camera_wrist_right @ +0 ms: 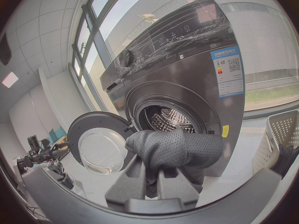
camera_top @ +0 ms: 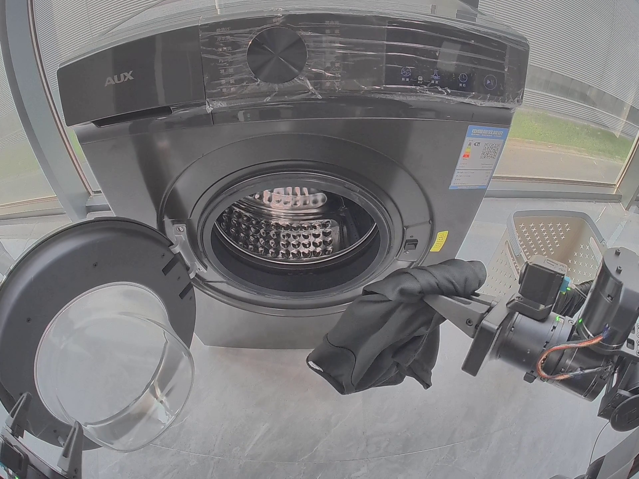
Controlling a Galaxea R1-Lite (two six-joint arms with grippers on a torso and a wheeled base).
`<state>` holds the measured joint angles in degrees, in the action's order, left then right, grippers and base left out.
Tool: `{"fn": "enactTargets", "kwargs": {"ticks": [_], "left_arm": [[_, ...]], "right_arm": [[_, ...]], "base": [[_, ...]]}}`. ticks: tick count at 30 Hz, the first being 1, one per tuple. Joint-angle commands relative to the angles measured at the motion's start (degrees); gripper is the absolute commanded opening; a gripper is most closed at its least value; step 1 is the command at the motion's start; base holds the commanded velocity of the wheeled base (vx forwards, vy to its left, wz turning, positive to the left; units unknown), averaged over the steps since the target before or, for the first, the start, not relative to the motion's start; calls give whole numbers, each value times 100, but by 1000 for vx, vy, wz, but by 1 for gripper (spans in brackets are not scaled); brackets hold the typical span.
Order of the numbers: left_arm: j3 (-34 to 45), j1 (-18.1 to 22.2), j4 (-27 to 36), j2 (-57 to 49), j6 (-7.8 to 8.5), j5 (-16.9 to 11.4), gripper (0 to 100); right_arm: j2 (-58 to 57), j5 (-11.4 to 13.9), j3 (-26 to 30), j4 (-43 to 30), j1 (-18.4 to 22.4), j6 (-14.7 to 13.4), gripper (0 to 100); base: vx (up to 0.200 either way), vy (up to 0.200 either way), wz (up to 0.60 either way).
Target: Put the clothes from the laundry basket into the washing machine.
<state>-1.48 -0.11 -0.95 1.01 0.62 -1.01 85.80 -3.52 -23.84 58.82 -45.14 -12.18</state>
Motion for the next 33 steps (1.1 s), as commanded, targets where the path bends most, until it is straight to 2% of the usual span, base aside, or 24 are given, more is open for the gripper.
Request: {"fn": "enactTargets", "kwargs": {"ticks": [1,3,4,5,6,8,9,10,12,13,14,15,19,25,32,33], "left_arm": [[-1188,-77,-125,286,-97,-663,100],[-1338,-77,-19,663,-80,-1120,100],[-1338,-77,-19,663,-80,-1120,100],[-1338,-59,-10,1244,-71,-1745,100],[-1303,-59,-28,1692,-36,-2043,100],[-1294,-59,-46,1824,-18,-2114,100],[-1232,-103,-300,2307,8,-2430,100],[-1206,-130,-450,2465,17,-2536,100],[-1109,-191,-898,3001,140,-2755,100],[-1109,-191,-933,3045,149,-2755,100],[-1030,-253,-1338,3520,298,-2817,100],[-995,-314,-1584,3766,351,-2817,100],[-977,-754,-2304,4654,316,-2808,100],[-995,-1668,-2612,5726,289,-2755,100],[-1004,-1923,-3878,7255,298,-2755,100],[-1013,-1931,-3904,7282,289,-2755,100]], "right_arm": [[350,-52,-94,226,-126,-4,0],[420,-52,-138,244,-153,-4,0],[420,-52,-138,244,-153,-4,0],[596,-43,-296,262,-223,-30,0],[684,-43,-463,279,-232,-65,0],[710,-43,-516,306,-232,-65,0],[825,-61,-736,411,-232,-65,0],[895,-70,-806,455,-232,-65,0],[1035,-87,-991,587,-232,-57,0],[1044,-96,-999,596,-232,-57,0],[1159,-122,-1096,631,-223,-57,0],[1211,-131,-1158,640,-223,-57,0],[1387,-140,-1360,640,-223,-92,0],[1405,-149,-1430,631,-241,-153,0],[1378,-149,-1316,631,-241,-162,0],[1378,-149,-1316,631,-241,-162,0]], "base": [[0,0,0],[0,0,0],[0,0,0],[0,0,0],[0,0,0],[0,0,0],[0,0,0],[0,0,0],[0,0,0],[0,0,0],[0,0,0],[0,0,0],[0,0,0],[0,0,0],[0,0,0],[0,0,0]]}}
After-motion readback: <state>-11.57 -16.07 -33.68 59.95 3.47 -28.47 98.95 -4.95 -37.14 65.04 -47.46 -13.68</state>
